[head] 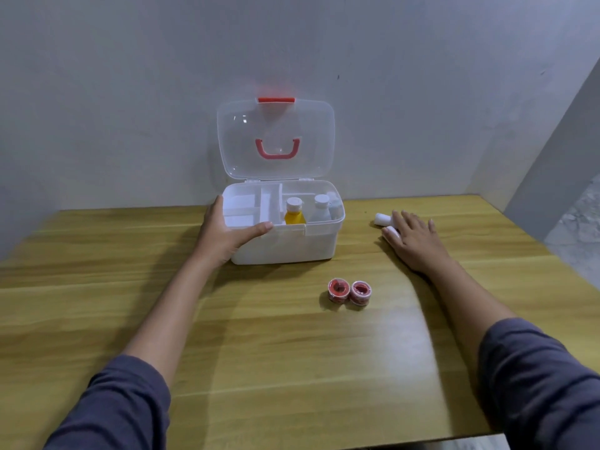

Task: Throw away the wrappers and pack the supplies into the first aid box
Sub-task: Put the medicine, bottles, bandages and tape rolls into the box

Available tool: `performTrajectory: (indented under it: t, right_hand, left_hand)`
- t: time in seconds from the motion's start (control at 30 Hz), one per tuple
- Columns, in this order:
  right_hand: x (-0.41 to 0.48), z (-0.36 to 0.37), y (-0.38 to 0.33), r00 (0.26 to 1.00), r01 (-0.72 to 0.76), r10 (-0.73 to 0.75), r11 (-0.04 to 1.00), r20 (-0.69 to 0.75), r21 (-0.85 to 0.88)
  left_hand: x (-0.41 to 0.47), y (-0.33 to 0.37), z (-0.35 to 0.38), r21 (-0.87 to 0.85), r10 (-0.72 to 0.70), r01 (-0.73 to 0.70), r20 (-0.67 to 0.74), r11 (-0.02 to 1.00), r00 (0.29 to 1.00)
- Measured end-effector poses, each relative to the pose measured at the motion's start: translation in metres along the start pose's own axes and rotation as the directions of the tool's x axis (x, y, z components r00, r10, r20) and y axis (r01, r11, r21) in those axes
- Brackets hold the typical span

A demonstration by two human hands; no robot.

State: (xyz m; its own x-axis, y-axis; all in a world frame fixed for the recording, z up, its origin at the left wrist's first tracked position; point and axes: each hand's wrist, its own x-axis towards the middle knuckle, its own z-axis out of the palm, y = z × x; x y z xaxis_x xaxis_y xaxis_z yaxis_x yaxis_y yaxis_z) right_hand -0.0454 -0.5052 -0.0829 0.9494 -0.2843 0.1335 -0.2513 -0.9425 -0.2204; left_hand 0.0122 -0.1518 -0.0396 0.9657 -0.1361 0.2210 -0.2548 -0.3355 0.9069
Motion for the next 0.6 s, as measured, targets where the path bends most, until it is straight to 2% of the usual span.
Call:
performTrajectory:
  t: [0.2,0.43,0.53,0.6]
  right_hand:
    - [0.004,0.0,-0.009,0.995,0.038,-0.041,0.999,-0.09,-0.03]
    - [-0.021,-0.003,-0.027,0.994,0.035,-0.047,0.992,-0.096,-0.12]
    - [-0.036,-0.005,-0.033,0.997,0.017,-0.02,0.999,-0.068,-0.039]
    - [-0.043,-0.01,-0.035,0.996,-0.001,0.008,0.997,-0.086,0.078]
  left_hand:
    - [-0.001,0.0,0.001,-0.039,0.01,-0.009,0.007,0.999,1.0]
    - [-0.006,0.008,-0.003,-0.02,-0.045,0.046,0.008,0.999,0.999]
    - [-0.008,0.011,-0.004,-0.004,-0.072,0.072,0.0,0.997,0.997]
    - [-0.01,0.014,-0.004,-0.008,-0.077,0.077,0.004,0.997,0.997]
